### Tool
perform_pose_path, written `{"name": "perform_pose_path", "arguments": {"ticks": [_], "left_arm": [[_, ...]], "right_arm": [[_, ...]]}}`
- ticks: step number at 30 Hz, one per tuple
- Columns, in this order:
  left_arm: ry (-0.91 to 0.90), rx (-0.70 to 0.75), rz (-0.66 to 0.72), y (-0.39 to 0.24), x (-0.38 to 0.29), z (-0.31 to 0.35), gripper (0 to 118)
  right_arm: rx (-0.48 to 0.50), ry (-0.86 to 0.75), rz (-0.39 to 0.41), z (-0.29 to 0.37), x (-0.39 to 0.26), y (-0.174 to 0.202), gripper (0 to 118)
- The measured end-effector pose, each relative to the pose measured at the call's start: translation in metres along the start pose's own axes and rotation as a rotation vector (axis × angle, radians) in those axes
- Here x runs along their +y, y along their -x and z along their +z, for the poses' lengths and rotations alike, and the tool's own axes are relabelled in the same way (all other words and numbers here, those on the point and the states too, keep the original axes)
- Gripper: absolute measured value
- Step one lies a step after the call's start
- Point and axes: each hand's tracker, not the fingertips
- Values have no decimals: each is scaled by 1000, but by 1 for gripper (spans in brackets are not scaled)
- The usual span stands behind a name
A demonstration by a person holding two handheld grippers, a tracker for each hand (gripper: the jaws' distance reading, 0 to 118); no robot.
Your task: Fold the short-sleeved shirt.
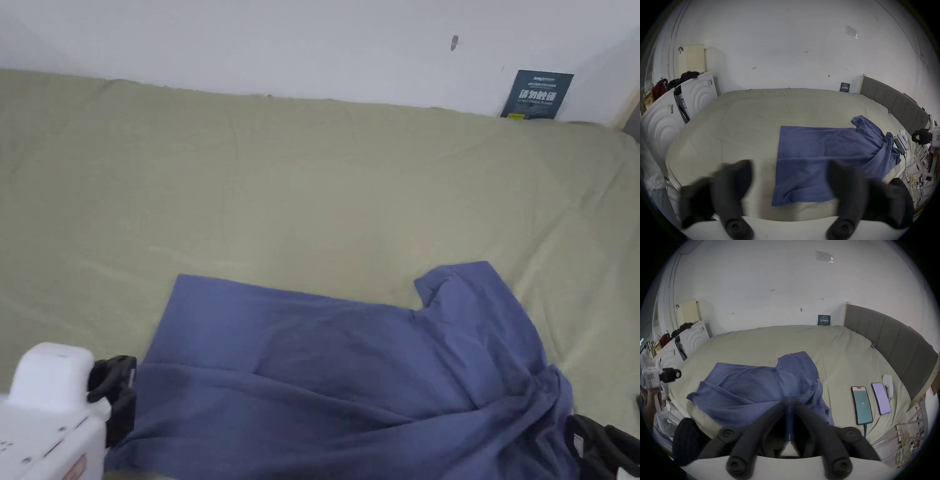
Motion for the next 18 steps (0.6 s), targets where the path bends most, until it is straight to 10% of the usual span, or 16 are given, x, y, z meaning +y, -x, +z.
{"name": "perform_pose_path", "arguments": {"ticks": [10, 12, 13, 14, 18], "left_arm": [[146, -35, 24, 33, 67, -177, 10], [222, -7, 15, 39, 80, -213, 41], [228, -18, 45, 41, 80, -223, 93], [103, -5, 51, 42, 89, -241, 118], [310, 51, -9, 46, 60, -300, 114]], "right_arm": [[102, 92, -99, -49, 14, 17, 0], [101, 97, -96, -54, 18, 17, 0], [96, 103, -95, -57, 20, 16, 0], [91, 105, -96, -59, 22, 14, 0], [65, 120, -113, -70, 26, 2, 0]]}}
